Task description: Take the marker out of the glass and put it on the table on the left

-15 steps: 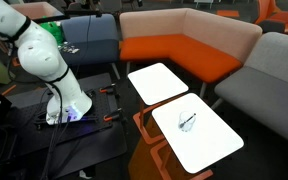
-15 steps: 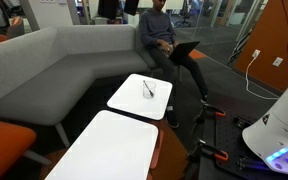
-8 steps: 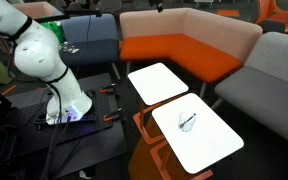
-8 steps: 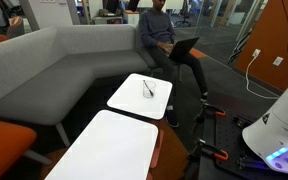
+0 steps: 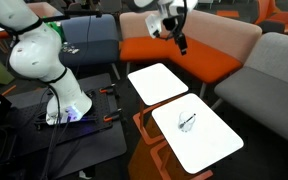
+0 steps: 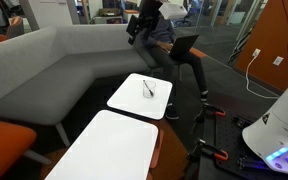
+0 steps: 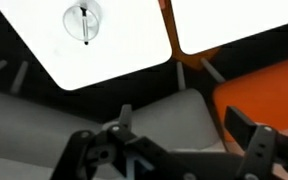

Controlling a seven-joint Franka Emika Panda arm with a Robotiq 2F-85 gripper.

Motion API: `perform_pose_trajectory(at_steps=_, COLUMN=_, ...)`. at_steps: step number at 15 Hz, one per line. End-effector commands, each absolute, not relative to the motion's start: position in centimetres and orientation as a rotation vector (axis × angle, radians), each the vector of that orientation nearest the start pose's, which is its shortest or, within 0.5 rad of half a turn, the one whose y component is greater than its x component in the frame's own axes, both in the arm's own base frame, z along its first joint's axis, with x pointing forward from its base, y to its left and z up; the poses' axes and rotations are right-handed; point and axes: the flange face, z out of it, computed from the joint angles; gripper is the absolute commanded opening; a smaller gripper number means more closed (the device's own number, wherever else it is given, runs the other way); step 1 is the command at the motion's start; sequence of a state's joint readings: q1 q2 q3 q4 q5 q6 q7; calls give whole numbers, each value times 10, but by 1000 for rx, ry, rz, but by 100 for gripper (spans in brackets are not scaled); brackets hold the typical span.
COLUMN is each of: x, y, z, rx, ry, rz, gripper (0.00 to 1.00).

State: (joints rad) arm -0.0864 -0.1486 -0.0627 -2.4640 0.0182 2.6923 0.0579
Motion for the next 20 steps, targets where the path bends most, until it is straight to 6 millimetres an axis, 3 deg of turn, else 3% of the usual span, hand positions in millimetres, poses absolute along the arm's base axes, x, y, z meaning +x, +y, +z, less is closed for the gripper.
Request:
perform_pose_trajectory(at_steps=1, x=505, y=-106, z=350, rx=-3077, ry=436, rz=-522, gripper=100)
perform_pose_trajectory(at_steps=2, x=507, y=-119, z=338, rx=-3109, ry=513, rz=-487, gripper=100)
perform_pose_trajectory(at_steps=3, x=496, y=-109, z=343, rx=-3092, ry=448, rz=-485, gripper=100)
perform_pose_trajectory(at_steps=5, x=502, y=-123, z=332, rx=-3109, ry=489, rz=-459, gripper=100)
perform_pose_trajectory(at_steps=10, x=509, y=-125, z=331, rx=-3115, ry=486, rz=-458, gripper=100)
perform_pose_trajectory(at_steps=16, x=506, y=-196, z=249, rx=-3249, ry=393, rz=-318, gripper=100)
perform_pose_trajectory(at_steps=20, x=521, y=-210, z=201, rx=-3254, ry=278, rz=-312, gripper=100)
